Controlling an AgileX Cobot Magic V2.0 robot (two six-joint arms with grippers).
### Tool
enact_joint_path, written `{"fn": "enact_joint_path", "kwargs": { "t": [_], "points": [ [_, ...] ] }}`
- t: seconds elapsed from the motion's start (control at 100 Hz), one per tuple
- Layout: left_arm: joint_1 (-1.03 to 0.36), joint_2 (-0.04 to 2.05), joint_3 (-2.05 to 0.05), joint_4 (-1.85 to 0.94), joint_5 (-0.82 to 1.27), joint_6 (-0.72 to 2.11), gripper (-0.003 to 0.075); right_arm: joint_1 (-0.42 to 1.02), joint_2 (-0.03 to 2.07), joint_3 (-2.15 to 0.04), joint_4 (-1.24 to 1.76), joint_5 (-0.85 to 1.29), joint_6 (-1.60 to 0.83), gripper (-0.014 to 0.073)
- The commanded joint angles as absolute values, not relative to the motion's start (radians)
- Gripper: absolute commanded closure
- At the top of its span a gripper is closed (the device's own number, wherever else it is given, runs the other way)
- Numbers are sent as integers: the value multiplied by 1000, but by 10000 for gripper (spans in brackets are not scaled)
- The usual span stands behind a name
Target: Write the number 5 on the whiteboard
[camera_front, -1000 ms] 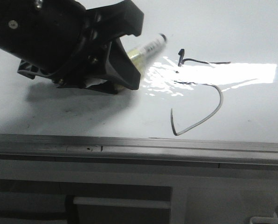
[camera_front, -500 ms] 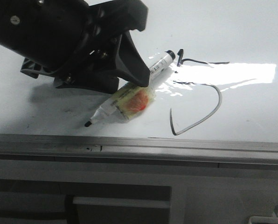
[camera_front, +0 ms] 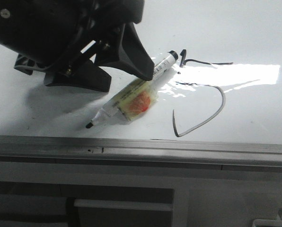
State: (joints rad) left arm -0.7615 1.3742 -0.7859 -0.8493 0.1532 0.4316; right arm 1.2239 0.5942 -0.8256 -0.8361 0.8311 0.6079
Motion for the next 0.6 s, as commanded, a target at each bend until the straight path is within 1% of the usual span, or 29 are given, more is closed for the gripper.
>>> {"fn": "enact_joint_path", "kwargs": {
  "t": [0.0, 0.21, 0.28, 0.33, 0.4, 0.54, 0.59],
  "points": [
    [-718, 1353, -787, -817, -67, 429, 205, 1221, 599, -848, -890, 773, 616, 652],
    [-718, 1200, -787, -735, -67, 429, 209, 1221, 597, -848, -895, 773, 616, 652],
    [-718, 1128, -786, -700, -61, 429, 231, 1221, 595, -848, -898, 782, 616, 652],
    [-718, 1070, -783, -666, -56, 429, 270, 1221, 589, -848, -898, 809, 616, 652],
    [-715, 982, -771, -609, -52, 429, 349, 1221, 567, -840, -898, 851, 616, 652],
    [-682, 797, -714, -484, -8, 429, 530, 1221, 456, -771, -908, 855, 616, 652],
    [-660, 719, -688, -437, 33, 429, 608, 1221, 403, -733, -919, 855, 616, 645]
  ]
}}
